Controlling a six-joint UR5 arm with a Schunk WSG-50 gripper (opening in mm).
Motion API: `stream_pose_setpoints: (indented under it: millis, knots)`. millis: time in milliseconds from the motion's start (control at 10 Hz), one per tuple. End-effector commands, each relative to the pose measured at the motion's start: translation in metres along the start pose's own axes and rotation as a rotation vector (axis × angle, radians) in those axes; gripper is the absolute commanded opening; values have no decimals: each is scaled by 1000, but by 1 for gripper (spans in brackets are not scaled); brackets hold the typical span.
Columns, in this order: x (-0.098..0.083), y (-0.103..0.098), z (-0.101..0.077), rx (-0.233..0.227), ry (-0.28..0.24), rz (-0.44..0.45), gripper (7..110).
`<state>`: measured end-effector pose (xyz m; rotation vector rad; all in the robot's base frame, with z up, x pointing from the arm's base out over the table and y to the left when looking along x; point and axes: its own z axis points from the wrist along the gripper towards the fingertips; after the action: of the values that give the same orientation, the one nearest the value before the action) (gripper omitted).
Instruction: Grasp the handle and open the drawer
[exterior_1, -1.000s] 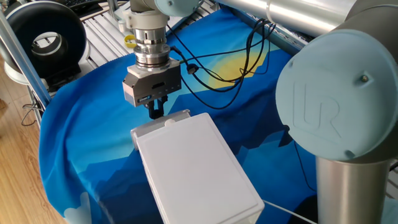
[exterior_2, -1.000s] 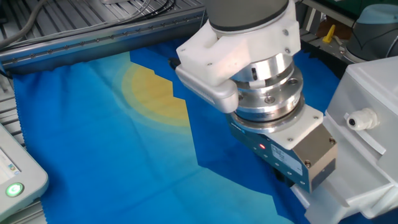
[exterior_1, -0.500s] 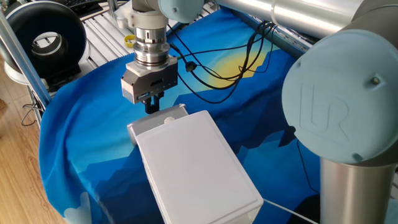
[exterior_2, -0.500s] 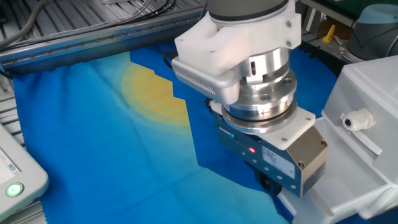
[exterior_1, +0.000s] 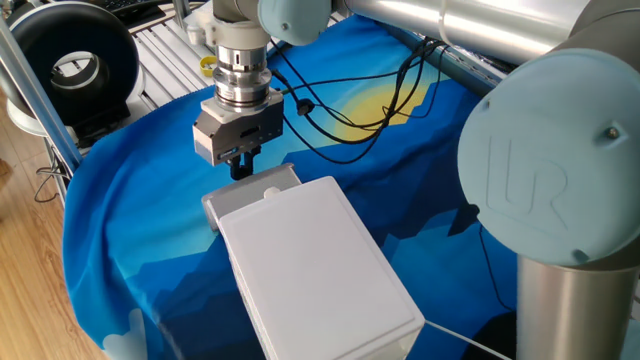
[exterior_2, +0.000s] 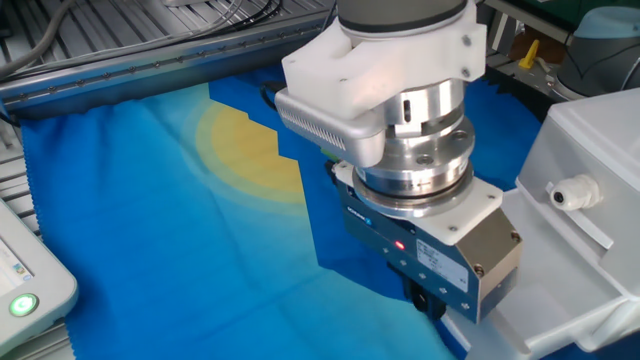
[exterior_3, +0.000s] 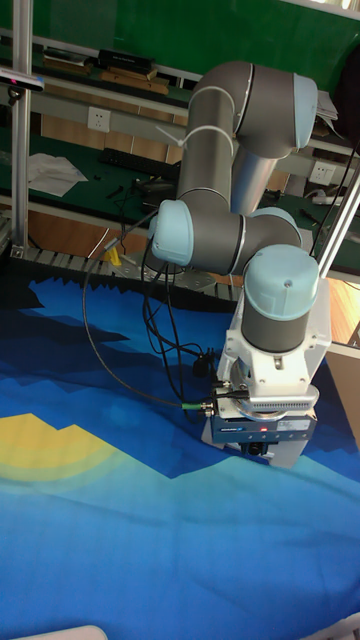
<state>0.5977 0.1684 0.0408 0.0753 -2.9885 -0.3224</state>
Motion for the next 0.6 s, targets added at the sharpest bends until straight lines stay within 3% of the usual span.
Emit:
stream_pose_setpoints:
  millis: [0,200,400,500]
  knots:
    - [-1,4,0,-14,-4,20,88]
    - [-15,11,-1,-43,-60,14,88]
    - [-7,10,-5,-31,-31,155,88]
    - [-3,9,-5,-29,-16,181,110]
